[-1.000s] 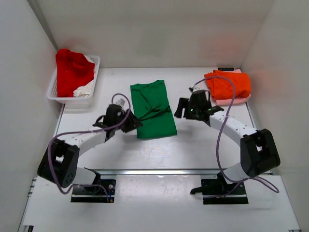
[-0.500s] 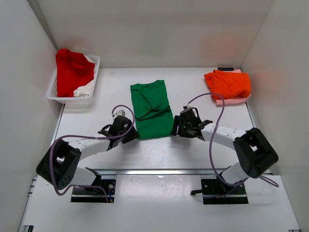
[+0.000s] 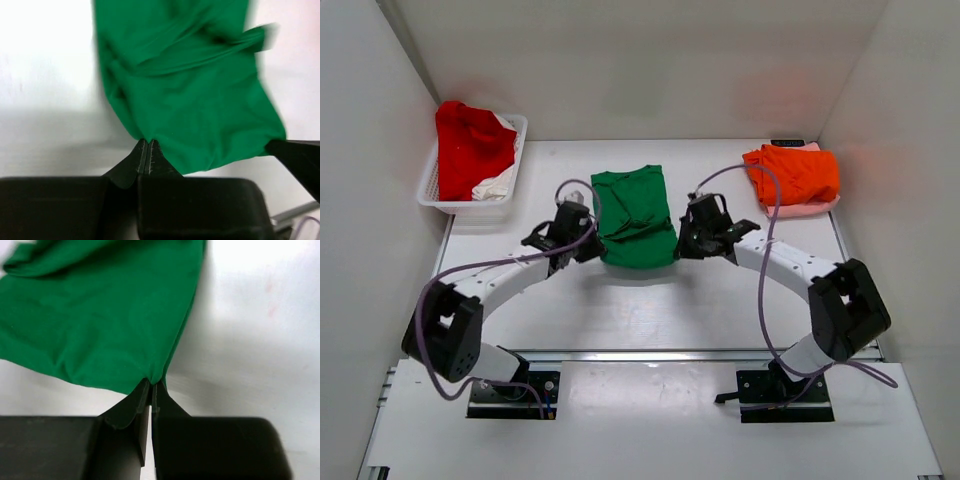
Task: Fold and stack the t-shirts
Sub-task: Grab one side of the 2/3 rectangular tshirt with both arms, then fold the long partially folded tshirt into a neat square
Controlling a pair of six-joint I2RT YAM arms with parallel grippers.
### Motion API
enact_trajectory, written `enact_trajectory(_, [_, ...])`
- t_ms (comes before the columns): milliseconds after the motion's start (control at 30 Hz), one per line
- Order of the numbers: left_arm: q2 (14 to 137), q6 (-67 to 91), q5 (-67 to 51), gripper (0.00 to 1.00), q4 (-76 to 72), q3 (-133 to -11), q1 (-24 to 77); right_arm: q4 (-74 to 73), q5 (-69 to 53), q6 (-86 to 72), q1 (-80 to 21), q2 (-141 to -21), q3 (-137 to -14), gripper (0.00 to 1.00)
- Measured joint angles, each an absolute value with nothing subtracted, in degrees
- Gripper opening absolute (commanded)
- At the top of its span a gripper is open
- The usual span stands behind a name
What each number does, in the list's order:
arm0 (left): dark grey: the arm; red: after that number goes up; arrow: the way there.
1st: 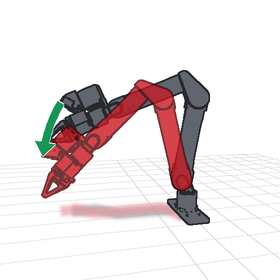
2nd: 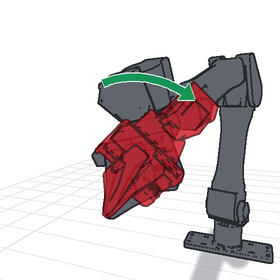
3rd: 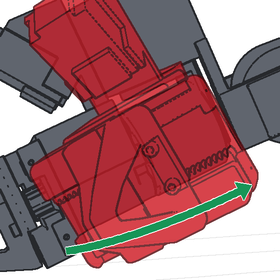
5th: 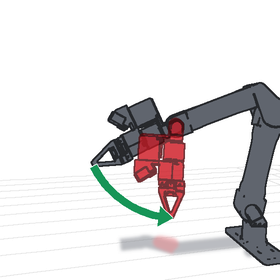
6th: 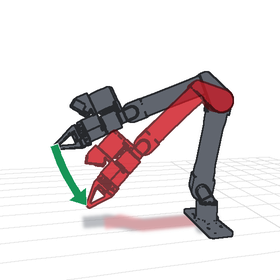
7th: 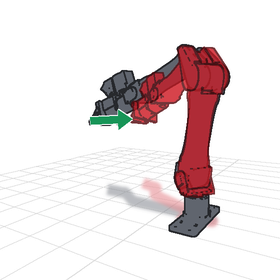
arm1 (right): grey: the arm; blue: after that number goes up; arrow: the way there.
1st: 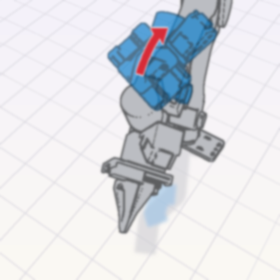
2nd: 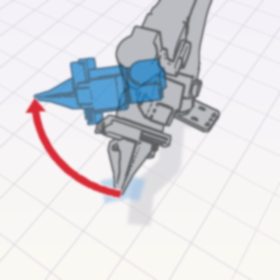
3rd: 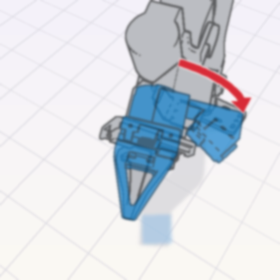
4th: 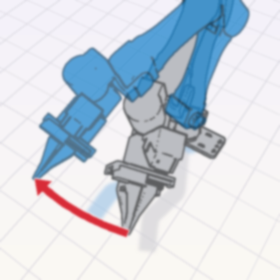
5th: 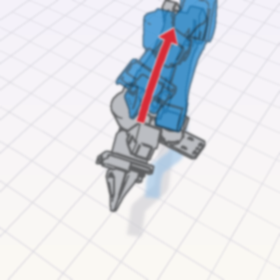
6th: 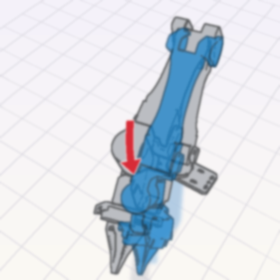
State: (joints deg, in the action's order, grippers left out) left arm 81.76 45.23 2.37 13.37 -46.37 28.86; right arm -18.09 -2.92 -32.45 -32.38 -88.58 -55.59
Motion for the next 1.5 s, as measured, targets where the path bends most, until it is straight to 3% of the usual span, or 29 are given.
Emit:
enact_trajectory(167, [72.9,42.5,0.6,0.00,17.8,-51.1,27.7,-21.9,-4.0,-29.6,-31.9,-82.2,-61.1,0.00])
enact_trajectory(467, [55.1,44.3,-6.0,0.00,28.9,-35.2,30.6,-31.7,-6.6,-30.2,-39.9,-74.2,-55.7,0.00])
enact_trajectory(700, [45.6,44.2,-10.9,0.00,34.2,-34.7,26.5,-36.3,-10.4,-30.4,-41.0,-70.5,-56.2,0.00])
enact_trajectory(1033, [67.7,40.8,-16.2,0.01,28.2,-44.7,16.2,-36.7,-19.0,-23.0,-29.5,-90.6,-75.5,0.00])
enact_trajectory(1333, [92.4,37.0,-17.3,0.00,20.9,-66.7,9.5,-39.9,-22.8,-17.0,-22.5,-117.4,-109.8,0.00])
enact_trajectory(1500, [103.7,37.2,-17.4,0.00,16.3,-70.3,6.9,-42.0,-24.6,-14.5,-20.9,-136.6,-132.3,0.00])
